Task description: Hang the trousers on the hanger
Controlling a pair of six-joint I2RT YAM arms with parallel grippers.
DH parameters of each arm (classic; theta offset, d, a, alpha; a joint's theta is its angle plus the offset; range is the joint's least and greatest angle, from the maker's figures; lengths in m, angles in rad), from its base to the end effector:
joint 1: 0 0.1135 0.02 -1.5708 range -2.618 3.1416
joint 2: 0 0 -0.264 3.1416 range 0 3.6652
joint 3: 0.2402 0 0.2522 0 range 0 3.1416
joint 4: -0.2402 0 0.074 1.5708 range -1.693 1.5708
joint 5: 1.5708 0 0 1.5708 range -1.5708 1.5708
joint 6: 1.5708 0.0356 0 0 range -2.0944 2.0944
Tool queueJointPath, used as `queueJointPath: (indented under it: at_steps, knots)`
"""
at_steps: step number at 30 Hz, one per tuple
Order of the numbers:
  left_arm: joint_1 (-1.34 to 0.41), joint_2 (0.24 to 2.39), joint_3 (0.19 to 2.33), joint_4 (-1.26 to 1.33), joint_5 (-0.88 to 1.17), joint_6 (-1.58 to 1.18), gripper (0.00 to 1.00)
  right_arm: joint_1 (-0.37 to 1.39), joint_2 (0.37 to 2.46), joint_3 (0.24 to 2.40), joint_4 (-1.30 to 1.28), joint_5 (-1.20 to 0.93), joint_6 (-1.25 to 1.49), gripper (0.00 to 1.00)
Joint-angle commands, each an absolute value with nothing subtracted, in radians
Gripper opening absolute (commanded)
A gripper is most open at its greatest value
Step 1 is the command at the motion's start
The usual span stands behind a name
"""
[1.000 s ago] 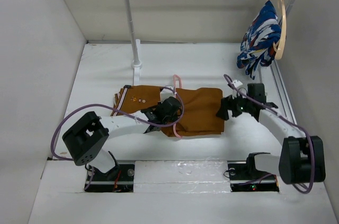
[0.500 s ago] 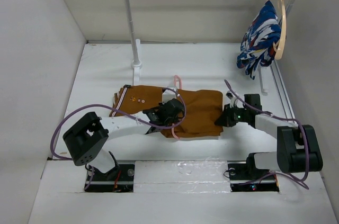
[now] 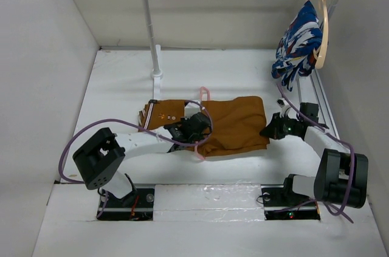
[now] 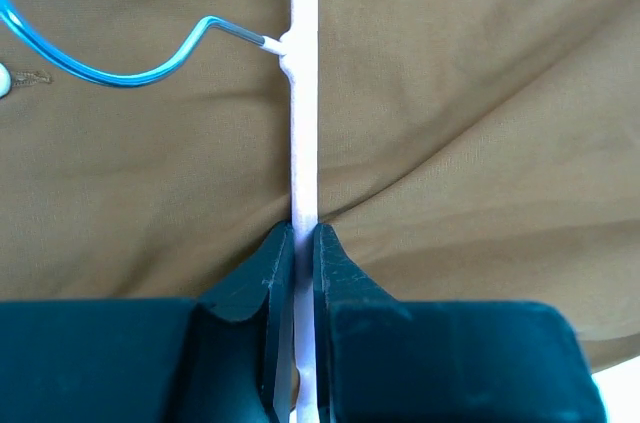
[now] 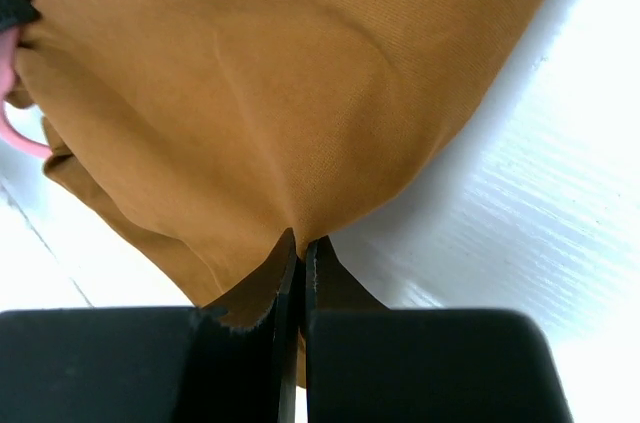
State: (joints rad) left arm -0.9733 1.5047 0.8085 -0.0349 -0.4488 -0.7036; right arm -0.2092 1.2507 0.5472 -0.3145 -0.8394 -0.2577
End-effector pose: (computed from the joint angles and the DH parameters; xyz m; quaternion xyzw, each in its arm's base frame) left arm 0.1860 -0.2459 0.1950 0.0298 0.8944 -0.1597 0.4168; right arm 0.2147 -0.0185 0.1682 -0.1325 0.8756 0.3237 0.3331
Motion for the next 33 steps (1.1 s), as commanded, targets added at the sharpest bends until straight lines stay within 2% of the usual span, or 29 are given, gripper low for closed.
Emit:
queueJointPath:
  at_steps: [1,9,10,12,13,16,20,24,28,29,32,33]
  knots:
    - [-0.945,1.505,0.842,-0.140,-0.538,-0.657,0.00,-0.221,1.270,0.586,-0.321,-0.808,-0.345,0.00]
    - [-1.045,1.540,0.985,-0.187,-0.597,-0.693,0.00,-0.192,1.327,0.580,-0.284,-0.756,-0.337,0.00]
    - [-1.045,1.536,1.003,-0.213,-0.603,-0.702,0.00,-0.192,1.328,0.584,-0.287,-0.750,-0.337,0.06]
    - [-1.045,1.517,1.022,-0.233,-0.618,-0.724,0.00,-0.170,1.321,0.610,-0.323,-0.709,-0.334,0.27]
    - [-1.045,1.505,1.029,-0.238,-0.620,-0.726,0.00,-0.161,1.309,0.621,-0.337,-0.695,-0.331,0.44]
    - [-1.045,1.448,1.045,-0.229,-0.621,-0.741,0.00,-0.091,1.212,0.699,-0.415,-0.641,-0.312,0.67]
    - [-1.045,1.384,1.087,-0.213,-0.621,-0.749,0.00,0.066,1.051,0.848,-0.500,-0.502,-0.240,0.71]
    - [-1.045,1.344,1.124,-0.158,-0.600,-0.724,0.00,0.279,0.965,0.900,-0.378,-0.499,-0.060,0.70]
    - [-1.045,1.338,1.160,-0.101,-0.588,-0.715,0.00,0.530,0.946,0.818,-0.106,-0.465,0.225,0.52]
    - [-1.045,1.330,1.163,-0.078,-0.575,-0.715,0.00,0.605,0.959,0.792,-0.010,-0.409,0.286,0.51]
    - [-1.045,1.324,1.175,-0.060,-0.566,-0.727,0.00,0.667,0.989,0.760,0.119,-0.390,0.357,0.58]
    - [-1.045,1.316,1.163,-0.029,-0.561,-0.726,0.00,0.679,1.032,0.740,0.252,-0.409,0.435,0.69]
